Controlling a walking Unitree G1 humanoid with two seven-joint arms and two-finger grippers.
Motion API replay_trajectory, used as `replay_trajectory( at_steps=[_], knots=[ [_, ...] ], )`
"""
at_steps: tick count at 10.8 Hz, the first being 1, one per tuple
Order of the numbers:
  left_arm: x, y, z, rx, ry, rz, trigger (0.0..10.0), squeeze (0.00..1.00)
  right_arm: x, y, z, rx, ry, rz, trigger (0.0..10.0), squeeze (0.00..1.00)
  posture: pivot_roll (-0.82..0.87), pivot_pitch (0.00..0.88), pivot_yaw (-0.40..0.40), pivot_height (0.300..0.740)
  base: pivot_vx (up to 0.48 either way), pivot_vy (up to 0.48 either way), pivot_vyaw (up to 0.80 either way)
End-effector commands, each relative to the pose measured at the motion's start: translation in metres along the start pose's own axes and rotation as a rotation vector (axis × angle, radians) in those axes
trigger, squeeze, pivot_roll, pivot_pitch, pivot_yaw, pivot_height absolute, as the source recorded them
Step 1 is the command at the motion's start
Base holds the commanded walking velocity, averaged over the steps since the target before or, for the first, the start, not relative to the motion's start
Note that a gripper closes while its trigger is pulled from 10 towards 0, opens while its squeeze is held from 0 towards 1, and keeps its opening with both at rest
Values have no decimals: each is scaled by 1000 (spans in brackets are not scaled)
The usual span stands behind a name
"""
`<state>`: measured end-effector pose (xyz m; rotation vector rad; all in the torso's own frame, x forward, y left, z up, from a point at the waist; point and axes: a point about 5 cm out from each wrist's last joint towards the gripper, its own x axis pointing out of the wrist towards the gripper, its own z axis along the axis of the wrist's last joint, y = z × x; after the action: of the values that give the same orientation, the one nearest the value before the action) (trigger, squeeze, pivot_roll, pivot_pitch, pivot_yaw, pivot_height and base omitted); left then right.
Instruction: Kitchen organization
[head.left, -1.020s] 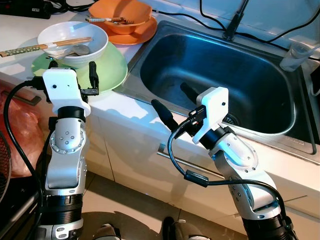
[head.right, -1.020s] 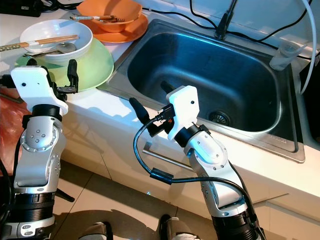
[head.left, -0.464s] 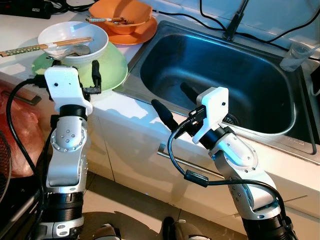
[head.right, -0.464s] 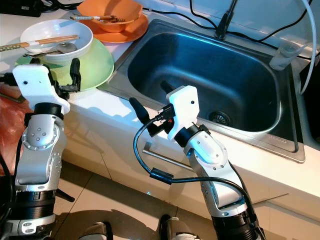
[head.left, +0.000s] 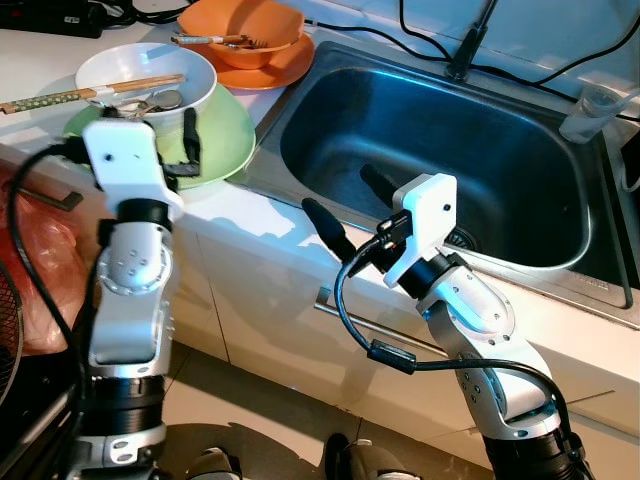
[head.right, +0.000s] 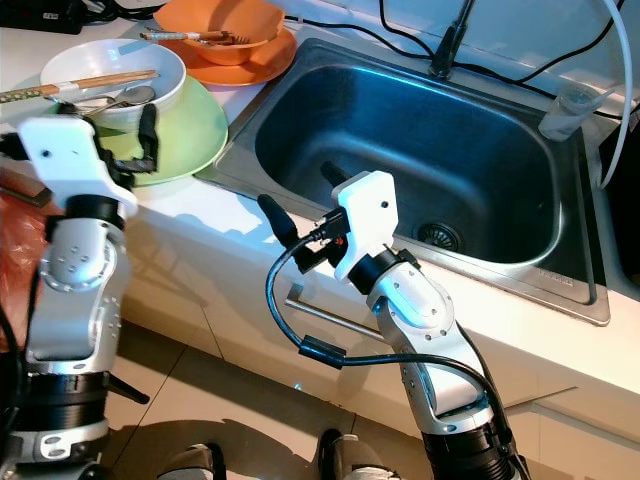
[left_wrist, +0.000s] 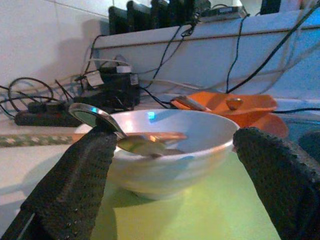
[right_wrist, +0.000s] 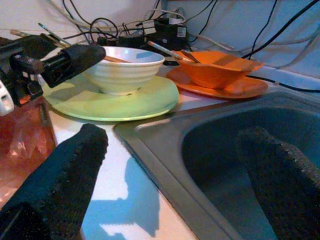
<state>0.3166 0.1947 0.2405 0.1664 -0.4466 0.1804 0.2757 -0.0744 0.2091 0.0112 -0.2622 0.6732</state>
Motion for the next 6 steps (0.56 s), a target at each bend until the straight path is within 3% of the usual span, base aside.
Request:
replay_trajectory(
  at_steps=[1,4,6],
  knots=[
    [3,2,3,5,-12,8,10000,0,-2,-1,-2,-8,4,-6,10000,0,-21,166,-106,740,0,0,0],
    [10,23,0,76,-3,93,10000,0,-2,-1,-2,-8,4,-9,10000,0,-23,166,-103,740,0,0,0],
    [7,23,-5,75,23,117,10000,0,-3,-1,-3,-8,7,-12,10000,0,-25,168,-103,740,0,0,0]
  ],
)
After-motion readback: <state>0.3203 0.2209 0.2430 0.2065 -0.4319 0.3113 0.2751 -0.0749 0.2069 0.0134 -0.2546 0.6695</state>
